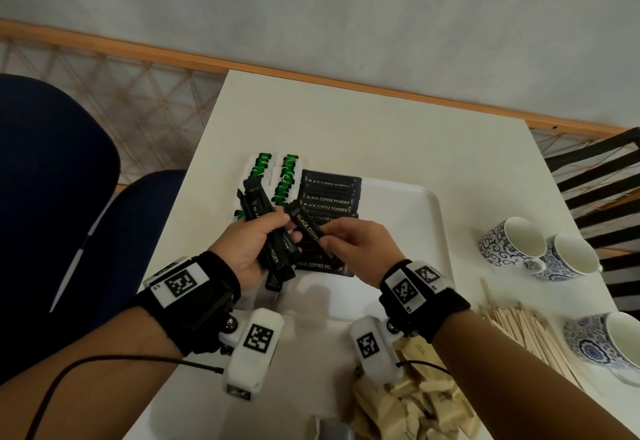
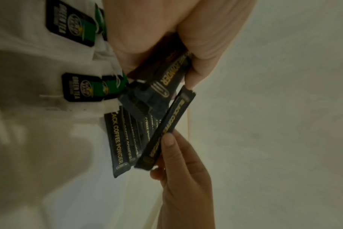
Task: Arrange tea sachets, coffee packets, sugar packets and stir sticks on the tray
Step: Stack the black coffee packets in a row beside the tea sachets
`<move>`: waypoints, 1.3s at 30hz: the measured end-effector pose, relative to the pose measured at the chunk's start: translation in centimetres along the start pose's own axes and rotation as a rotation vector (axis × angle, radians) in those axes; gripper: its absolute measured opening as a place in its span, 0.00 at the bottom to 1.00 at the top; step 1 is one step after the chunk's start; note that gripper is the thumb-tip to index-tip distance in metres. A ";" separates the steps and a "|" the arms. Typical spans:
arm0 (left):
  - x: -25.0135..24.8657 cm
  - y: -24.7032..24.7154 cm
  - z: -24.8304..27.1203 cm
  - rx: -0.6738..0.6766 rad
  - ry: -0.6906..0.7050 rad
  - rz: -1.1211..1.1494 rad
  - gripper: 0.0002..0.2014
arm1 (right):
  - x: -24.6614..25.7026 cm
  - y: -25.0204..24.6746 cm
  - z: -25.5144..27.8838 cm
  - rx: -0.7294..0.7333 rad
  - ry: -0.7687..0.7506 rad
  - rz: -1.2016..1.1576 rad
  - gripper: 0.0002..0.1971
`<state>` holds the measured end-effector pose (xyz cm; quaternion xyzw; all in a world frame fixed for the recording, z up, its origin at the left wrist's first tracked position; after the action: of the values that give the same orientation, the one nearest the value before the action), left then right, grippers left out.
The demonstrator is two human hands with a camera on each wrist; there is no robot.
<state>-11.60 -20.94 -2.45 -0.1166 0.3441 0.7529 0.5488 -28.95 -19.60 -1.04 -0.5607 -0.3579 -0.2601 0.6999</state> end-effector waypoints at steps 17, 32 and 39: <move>-0.6 -1.1 0.3 -0.035 0.042 -0.010 0.11 | -1.5 1.3 0.7 0.234 -0.017 0.524 0.09; 0.1 -0.8 0.0 -0.047 0.052 -0.094 0.03 | -2.0 1.2 0.1 0.171 -0.079 0.565 0.07; 0.8 -0.5 0.2 -0.049 0.049 -0.148 0.05 | -1.5 -0.3 0.3 -0.069 -0.041 0.169 0.08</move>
<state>-11.36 -20.15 -2.95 -0.1733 0.3293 0.7155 0.5912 -30.16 -19.44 -1.98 -0.6180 -0.3143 -0.2008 0.6921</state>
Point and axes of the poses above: each hand's wrist, its own z-axis away from the middle knuckle, its own y-axis out of the palm, x = y × z, the point moved 4 cm from there along -z, towards the middle knuckle, and after that the axes turned 9 degrees about -y, right-handed, at the moved point
